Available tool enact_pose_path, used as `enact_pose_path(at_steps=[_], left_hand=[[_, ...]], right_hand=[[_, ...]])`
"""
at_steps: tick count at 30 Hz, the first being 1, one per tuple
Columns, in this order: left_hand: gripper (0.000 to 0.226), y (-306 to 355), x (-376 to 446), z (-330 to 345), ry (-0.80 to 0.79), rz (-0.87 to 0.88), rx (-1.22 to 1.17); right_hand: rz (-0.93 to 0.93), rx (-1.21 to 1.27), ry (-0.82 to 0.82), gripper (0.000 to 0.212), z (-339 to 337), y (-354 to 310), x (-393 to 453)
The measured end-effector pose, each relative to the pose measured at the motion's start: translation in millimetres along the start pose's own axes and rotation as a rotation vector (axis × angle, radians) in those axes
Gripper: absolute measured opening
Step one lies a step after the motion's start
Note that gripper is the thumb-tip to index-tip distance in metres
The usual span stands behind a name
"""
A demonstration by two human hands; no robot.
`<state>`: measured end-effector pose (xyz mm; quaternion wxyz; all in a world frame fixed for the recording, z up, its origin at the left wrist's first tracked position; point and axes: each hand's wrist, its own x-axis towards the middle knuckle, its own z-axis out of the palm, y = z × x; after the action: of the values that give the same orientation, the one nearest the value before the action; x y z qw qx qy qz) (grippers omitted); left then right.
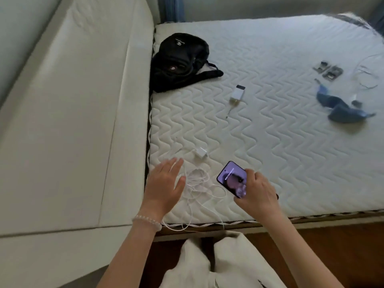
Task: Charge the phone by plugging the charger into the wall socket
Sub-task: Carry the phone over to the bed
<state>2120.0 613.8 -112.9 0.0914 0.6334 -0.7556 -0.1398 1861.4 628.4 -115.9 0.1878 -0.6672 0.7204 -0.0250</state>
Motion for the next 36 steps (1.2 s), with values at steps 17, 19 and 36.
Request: enact_pose_path(at_steps=[17, 19, 36], left_hand=[[0.05, 83, 123, 148, -0.124, 0.139, -0.132], [0.049, 84, 137, 179, -0.125, 0.108, -0.141], [0.053, 35, 214, 372, -0.102, -0.039, -0.124]], right_hand=[[0.283, 0.168, -0.007, 0.067, 73, 128, 111], [0.287, 0.182, -0.015, 0.068, 97, 143, 135], [0.381, 0.104, -0.063, 0.064, 285, 218, 289]])
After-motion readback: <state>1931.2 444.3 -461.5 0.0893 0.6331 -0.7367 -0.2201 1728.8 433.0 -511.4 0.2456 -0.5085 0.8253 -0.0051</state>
